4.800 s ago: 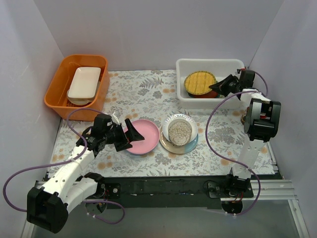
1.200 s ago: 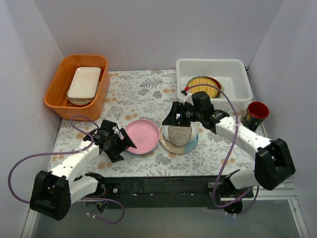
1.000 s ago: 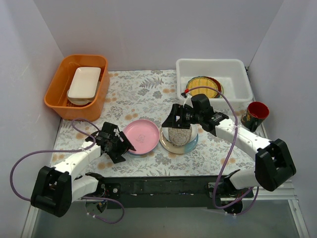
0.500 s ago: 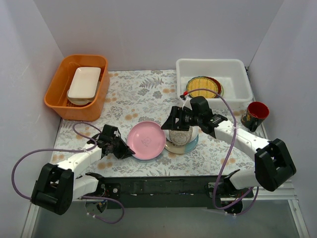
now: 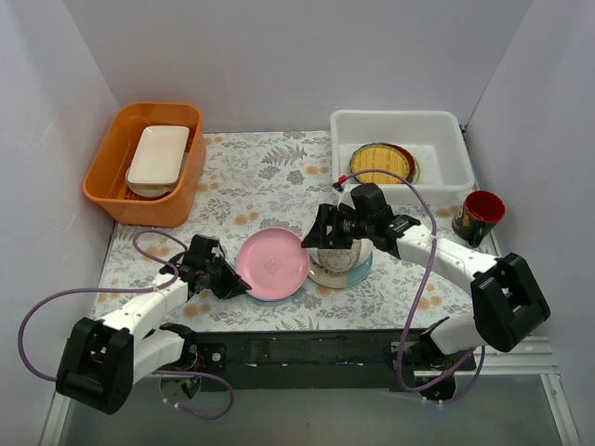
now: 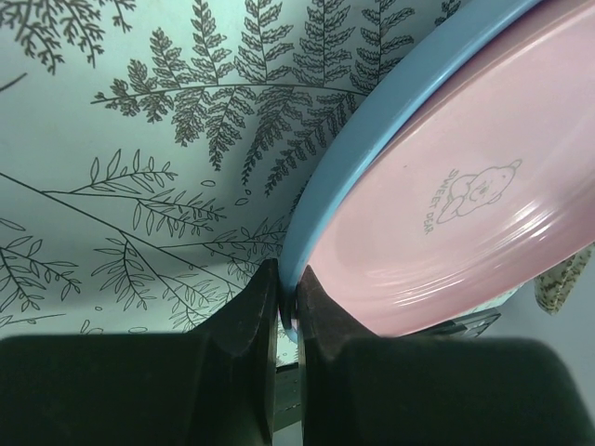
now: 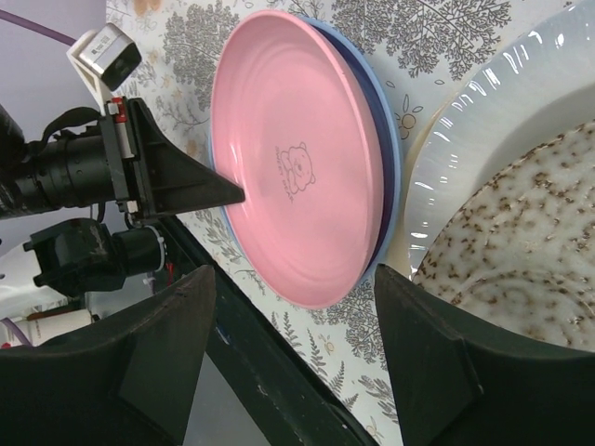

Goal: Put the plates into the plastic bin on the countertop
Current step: Pick up the plate at the center of the board.

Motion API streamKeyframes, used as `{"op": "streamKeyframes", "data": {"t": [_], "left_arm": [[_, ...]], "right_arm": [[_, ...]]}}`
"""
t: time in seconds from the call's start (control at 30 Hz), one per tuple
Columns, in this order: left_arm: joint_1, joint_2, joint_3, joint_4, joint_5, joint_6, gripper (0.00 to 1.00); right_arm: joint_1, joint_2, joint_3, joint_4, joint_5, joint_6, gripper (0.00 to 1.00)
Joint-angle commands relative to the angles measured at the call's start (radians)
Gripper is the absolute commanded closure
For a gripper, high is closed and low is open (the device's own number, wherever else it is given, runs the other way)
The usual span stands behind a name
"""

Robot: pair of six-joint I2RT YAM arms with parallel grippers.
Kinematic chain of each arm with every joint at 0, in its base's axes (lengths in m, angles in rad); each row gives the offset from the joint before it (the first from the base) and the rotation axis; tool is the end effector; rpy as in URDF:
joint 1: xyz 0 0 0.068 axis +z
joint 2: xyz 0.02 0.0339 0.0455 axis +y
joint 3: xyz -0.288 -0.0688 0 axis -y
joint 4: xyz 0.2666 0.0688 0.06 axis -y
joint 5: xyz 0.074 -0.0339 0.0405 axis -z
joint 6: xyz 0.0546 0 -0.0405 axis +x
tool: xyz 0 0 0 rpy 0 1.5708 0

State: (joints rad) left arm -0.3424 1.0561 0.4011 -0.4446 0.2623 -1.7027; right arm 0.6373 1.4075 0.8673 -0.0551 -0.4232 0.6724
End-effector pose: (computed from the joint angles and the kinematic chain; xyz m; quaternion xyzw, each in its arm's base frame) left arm 0.1683 -0.0750 0.1364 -0.5826 0.7687 -0.2638 0.0121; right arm 0.2560 0.2175 0.2426 -0.0833 0.8653 0.4262 0.2504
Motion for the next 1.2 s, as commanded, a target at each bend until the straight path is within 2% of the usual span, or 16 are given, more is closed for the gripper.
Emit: {"op": "streamKeyframes", "data": {"t": [0.0,0.37,0.77,0.83,0.93,0.97,1.07,1.17], "left_arm": [[0.000,-0.042,0.033,-0.032,-0.023,0.009,1.00],[-0.001,-0.070,0.030,-0.046,-0.014,0.011,1.00],[-0.001,-0.071,0.033,-0.048,-0.006,0.017,1.00],[0.000,-0.073,0.033,-0.048,-0.005,0.018,1.00],[-0.001,-0.073,0.035,-0.048,-0.003,0.020,1.00],[0.000,-0.070,0.033,-0.048,-0.002,0.020,1.00],[0.000,-0.067,0.031,-0.045,0.000,0.021,1.00],[0.000,-0.067,0.028,-0.042,-0.001,0.021,1.00]], "right_arm": [[0.016,0.027,0.015,-0.011,0.024,-0.039,0.27],[0.071,0.142,0.081,-0.065,0.112,-0.091,0.29],[0.124,0.266,0.177,-0.132,0.210,-0.131,0.39],[0.125,0.274,0.180,-0.132,0.215,-0.129,0.46],[0.130,0.280,0.180,-0.135,0.230,-0.125,0.65],[0.130,0.277,0.180,-0.140,0.238,-0.120,0.77],[0.131,0.263,0.185,-0.152,0.264,-0.120,0.93],[0.133,0.251,0.199,-0.169,0.279,-0.125,0.99]]}}
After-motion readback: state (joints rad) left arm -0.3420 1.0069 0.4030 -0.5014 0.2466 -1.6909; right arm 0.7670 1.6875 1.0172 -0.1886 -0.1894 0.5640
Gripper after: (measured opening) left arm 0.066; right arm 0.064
